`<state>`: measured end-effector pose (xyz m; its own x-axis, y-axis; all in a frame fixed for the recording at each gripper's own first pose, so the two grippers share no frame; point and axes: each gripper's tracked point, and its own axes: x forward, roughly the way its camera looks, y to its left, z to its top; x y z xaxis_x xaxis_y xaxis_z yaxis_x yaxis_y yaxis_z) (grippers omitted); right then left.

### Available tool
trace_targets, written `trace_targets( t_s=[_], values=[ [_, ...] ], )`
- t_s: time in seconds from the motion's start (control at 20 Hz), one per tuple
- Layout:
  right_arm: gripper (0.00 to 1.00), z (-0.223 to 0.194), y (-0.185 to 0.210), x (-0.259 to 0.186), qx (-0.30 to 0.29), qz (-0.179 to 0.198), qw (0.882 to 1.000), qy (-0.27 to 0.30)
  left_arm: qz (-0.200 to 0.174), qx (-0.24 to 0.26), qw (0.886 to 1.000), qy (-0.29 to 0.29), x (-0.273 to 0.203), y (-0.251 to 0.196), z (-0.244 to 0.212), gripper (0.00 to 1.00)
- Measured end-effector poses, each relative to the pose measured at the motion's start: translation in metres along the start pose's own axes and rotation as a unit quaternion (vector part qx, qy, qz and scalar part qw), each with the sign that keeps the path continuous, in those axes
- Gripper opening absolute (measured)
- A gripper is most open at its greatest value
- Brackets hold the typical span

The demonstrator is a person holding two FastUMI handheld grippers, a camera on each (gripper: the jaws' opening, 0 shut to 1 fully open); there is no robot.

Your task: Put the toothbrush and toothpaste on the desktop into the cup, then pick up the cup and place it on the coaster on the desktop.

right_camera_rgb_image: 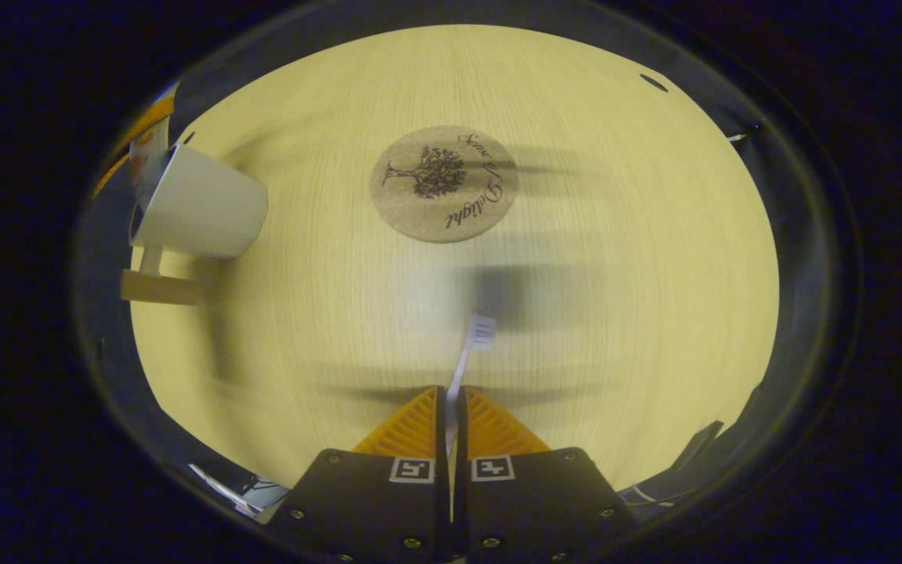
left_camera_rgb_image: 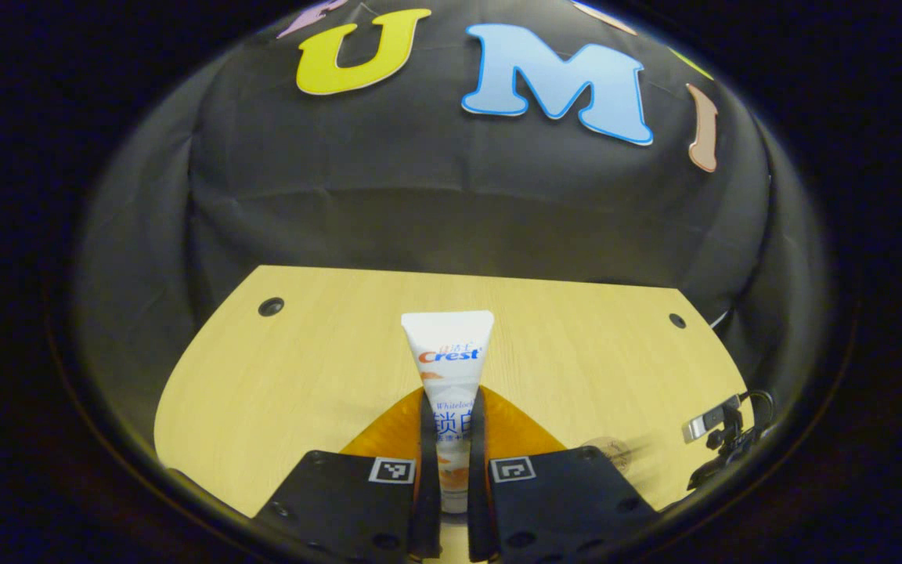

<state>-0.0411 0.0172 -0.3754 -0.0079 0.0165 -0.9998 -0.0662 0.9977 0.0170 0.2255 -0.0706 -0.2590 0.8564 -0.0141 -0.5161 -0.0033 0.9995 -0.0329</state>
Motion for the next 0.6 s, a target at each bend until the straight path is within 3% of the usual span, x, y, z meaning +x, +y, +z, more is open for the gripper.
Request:
trace_targets(
  t_s=[0.25, 0.45, 0.6],
  values=[
    [0.03, -0.001, 0.000, 0.000, -0.004, 0.001, 1.000, -0.001, 0.001, 0.013, 1.000, -0.023, -0.010, -0.010, -0.018, 0.22],
    [0.03, -0.001, 0.000, 0.000, -0.007, -0.001, 1.000, -0.007, -0.011, -0.010, 1.000, 0.006, -0.013, -0.012, -0.041, 0.31],
    [0.03, 0.000, 0.000, 0.000, -0.008, -0.002, 1.000, -0.010, -0.010, -0.017, 1.000, 0.005, -0.018, -0.007, -0.045, 0.63]
  ],
)
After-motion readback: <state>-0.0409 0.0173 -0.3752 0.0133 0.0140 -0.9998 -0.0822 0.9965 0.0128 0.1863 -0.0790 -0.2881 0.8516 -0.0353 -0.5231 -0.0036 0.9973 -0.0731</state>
